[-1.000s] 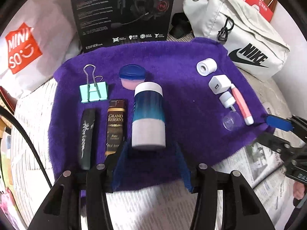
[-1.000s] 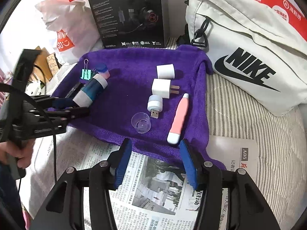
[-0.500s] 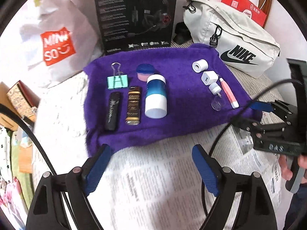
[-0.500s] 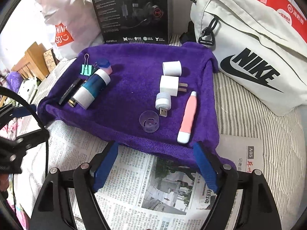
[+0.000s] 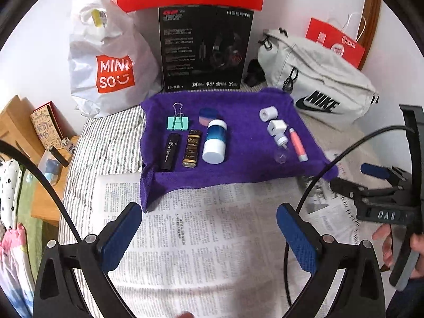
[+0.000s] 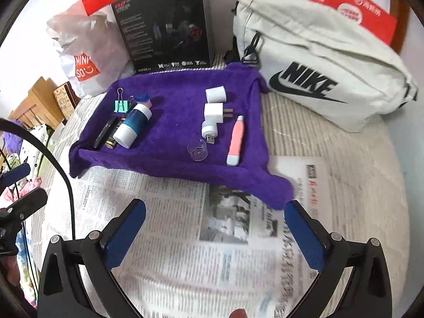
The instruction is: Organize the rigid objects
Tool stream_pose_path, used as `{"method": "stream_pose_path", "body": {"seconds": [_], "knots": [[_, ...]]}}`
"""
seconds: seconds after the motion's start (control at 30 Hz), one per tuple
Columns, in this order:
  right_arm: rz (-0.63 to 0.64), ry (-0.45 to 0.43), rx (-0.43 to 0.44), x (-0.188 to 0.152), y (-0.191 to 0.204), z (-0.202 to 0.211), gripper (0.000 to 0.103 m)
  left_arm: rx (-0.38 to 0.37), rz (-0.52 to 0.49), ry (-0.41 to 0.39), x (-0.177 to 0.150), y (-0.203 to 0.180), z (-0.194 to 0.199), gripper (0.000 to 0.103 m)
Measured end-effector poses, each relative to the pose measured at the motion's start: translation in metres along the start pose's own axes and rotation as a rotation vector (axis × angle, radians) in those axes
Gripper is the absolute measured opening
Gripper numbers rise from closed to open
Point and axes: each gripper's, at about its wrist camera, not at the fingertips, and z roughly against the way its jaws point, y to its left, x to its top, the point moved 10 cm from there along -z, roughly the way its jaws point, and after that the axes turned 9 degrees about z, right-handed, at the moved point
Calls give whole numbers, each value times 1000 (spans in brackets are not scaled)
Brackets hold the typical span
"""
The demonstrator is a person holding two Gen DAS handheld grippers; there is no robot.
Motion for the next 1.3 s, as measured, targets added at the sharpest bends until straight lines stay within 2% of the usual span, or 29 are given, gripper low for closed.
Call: {"method": "stream_pose_path", "body": {"seconds": [0.13, 0.47, 0.77, 1.3], "knots": [[24, -23, -41, -3, 0, 28, 103, -9, -3, -15, -1, -10, 13, 103], [-38, -90, -52, -13, -5, 75, 103, -5, 1, -29, -10, -22, 30, 103], [-76, -69, -57, -28, -12, 82, 103, -2, 0, -39, -13, -27, 38, 103], [-47, -88, -56, -31, -2, 93, 103, 13, -3, -56, -16, -28, 49, 103]]}}
